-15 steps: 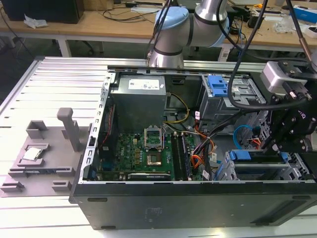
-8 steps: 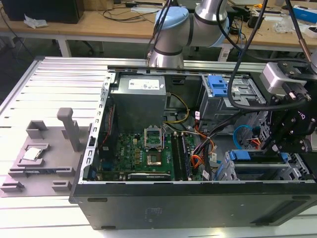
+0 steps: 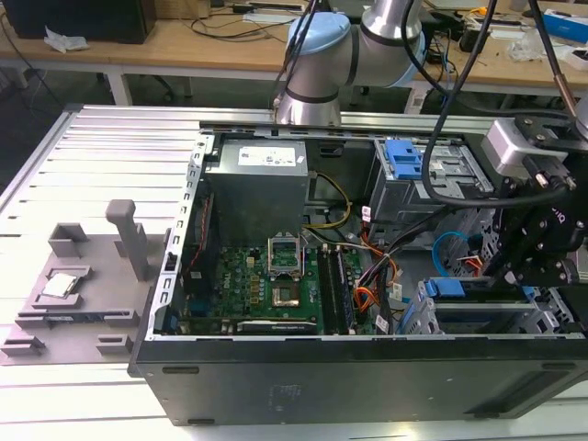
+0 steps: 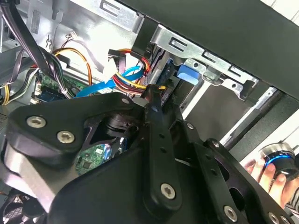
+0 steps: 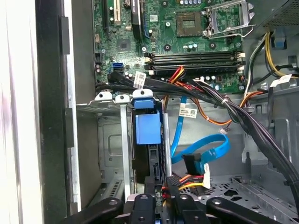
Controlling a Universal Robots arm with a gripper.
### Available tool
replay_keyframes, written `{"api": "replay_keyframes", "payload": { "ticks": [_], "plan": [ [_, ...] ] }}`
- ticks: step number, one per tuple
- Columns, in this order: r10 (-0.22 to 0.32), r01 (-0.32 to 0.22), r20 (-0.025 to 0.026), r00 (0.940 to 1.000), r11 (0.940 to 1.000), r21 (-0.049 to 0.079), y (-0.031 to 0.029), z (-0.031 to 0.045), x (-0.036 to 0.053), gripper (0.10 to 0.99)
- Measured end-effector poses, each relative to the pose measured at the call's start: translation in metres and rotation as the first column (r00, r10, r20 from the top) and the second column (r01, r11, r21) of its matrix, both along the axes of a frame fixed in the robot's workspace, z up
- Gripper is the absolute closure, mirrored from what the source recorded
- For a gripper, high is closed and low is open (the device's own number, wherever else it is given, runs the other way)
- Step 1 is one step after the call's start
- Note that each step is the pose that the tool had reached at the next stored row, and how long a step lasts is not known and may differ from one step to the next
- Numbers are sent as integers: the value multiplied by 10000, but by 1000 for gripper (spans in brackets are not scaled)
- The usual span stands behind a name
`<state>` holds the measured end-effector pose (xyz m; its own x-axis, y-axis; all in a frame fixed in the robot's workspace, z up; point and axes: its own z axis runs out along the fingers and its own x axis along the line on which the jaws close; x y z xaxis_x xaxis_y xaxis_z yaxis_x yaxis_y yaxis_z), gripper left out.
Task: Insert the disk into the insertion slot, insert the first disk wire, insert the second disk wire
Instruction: 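Insert the first disk wire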
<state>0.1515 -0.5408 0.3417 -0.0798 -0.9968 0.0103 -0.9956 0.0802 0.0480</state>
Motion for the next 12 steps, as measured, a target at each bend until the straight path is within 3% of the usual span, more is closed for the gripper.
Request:
{"api": "replay_keyframes", "payload": {
  "ticks": [1, 5, 7, 12],
  "plan": [
    [0, 0, 0, 10000, 10000, 0, 1, 87, 0, 847],
    [2, -2, 0, 10000, 10000, 0, 29, 201, -3, 863],
    [1, -1, 1, 10000, 10000, -1, 38, 284, -5, 980],
    [0, 0, 1, 10000, 10000, 0, 39, 443, -5, 980]
  ]
}}
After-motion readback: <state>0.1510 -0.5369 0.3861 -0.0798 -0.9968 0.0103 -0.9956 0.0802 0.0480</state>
